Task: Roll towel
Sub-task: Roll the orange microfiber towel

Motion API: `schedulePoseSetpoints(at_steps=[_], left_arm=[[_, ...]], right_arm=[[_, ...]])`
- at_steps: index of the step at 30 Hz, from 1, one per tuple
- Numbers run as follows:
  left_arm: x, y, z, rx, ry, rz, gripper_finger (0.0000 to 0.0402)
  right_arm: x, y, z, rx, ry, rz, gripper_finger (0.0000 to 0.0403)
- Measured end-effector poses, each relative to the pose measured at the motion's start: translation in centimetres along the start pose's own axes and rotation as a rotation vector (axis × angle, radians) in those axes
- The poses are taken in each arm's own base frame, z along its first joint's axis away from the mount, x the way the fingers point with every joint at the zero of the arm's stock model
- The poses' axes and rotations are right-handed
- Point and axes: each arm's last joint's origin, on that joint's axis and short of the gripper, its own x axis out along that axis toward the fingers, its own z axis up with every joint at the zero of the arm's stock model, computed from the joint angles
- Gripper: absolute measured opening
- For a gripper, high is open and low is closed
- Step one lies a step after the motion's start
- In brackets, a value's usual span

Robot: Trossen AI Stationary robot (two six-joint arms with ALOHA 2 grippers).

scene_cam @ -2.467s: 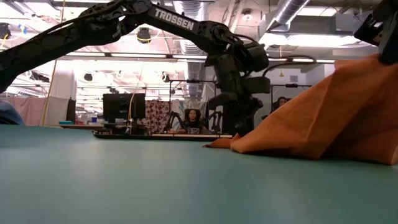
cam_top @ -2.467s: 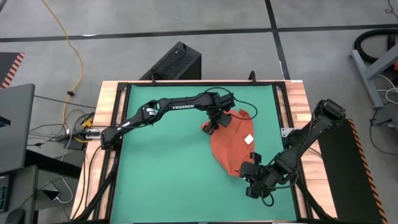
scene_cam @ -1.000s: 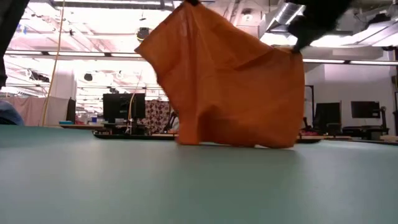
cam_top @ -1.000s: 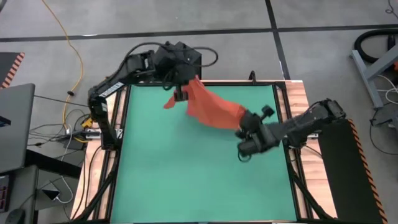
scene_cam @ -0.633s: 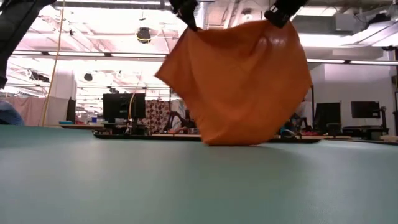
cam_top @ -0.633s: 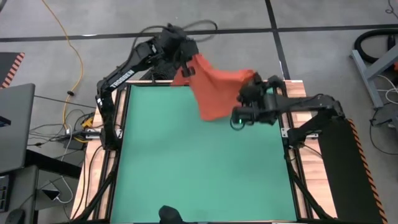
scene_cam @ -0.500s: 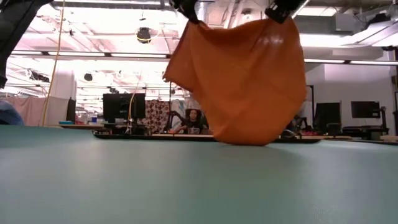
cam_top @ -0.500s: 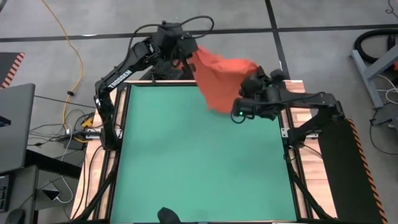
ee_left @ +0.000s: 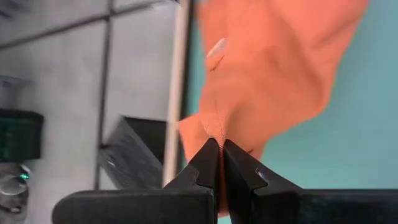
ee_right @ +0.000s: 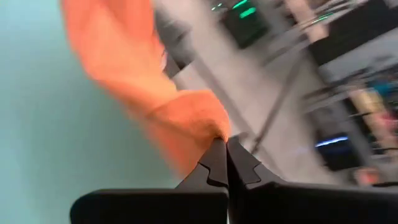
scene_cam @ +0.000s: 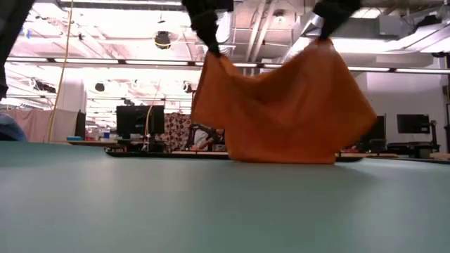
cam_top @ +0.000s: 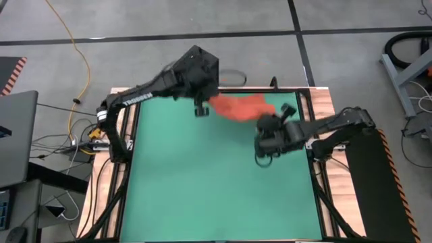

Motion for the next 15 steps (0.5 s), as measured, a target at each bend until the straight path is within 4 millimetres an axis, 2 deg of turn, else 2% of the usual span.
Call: schedulePoseSetpoints(at_steps=[4, 9, 12, 15], left_arm=[[2.8, -5.5, -3.5, -0.019, 0.045, -0.071, 0.0000], [5.5, -13.1, -9.4, -0.038, -0.052, -0.121, 0.0000], [7.1, -17.2, -13.0, -0.026, -0.102, -0.204, 0.0000], [7.4, -19.8, -14.9, -0.068, -0.130, -0.255, 0.0002]], right_arm=[[-0.9, 3.8, -3.6, 0.010, 0.079, 0.185, 0.0004], [-2.3, 7.5, -7.2, 0.061, 0.058, 0.362, 0.0004], [-3.0, 9.1, -8.0, 0.101, 0.021, 0.467, 0.0004], [-3.6, 10.2, -8.2, 0.117, -0.028, 0.561, 0.0004]])
